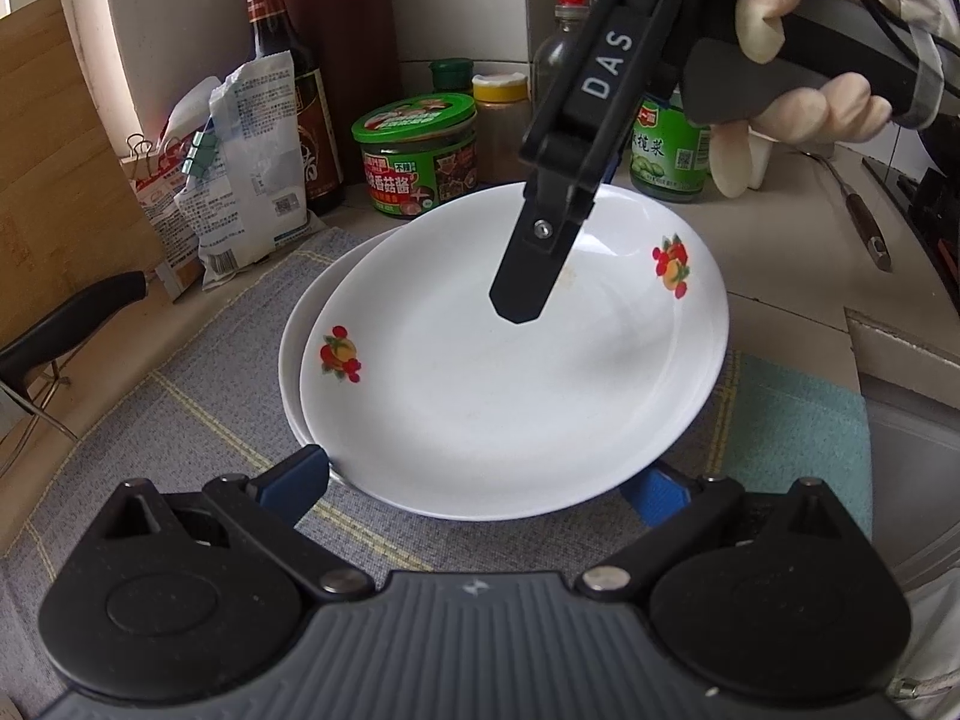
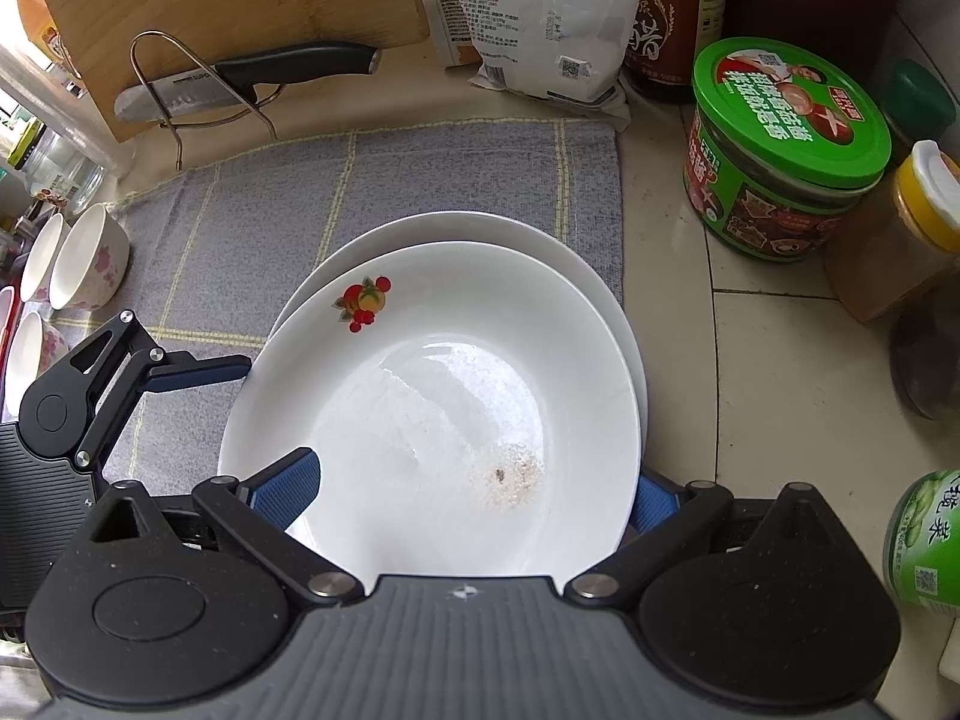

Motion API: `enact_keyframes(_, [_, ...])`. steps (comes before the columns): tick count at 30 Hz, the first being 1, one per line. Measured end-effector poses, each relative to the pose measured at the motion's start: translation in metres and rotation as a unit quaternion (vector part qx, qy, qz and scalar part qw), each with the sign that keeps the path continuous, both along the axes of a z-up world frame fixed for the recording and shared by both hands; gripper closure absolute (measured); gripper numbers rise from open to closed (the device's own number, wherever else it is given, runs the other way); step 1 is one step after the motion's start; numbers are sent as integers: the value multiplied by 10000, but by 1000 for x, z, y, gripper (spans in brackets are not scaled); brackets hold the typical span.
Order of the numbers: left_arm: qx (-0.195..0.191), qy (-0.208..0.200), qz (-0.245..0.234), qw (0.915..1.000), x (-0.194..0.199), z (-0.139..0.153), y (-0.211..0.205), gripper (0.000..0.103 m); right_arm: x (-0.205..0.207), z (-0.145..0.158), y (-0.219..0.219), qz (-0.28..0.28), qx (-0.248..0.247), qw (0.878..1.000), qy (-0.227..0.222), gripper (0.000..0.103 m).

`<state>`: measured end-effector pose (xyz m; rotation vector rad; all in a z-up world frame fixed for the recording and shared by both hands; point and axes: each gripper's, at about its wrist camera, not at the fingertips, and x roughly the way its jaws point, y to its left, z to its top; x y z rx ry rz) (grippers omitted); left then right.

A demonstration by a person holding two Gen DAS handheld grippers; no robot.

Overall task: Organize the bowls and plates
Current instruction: 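Lower the held plate onto the stacked plates with the right gripper, then open the right gripper and withdraw it from the stack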

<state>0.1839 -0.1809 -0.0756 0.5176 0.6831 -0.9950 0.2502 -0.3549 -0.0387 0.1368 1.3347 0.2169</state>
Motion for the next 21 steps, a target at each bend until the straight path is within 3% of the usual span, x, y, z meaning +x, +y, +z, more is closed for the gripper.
enact_keyframes(21, [-49,-127,95,9999,-7,3,1,1,-11,7,3,-71,-213,9997,-49,0])
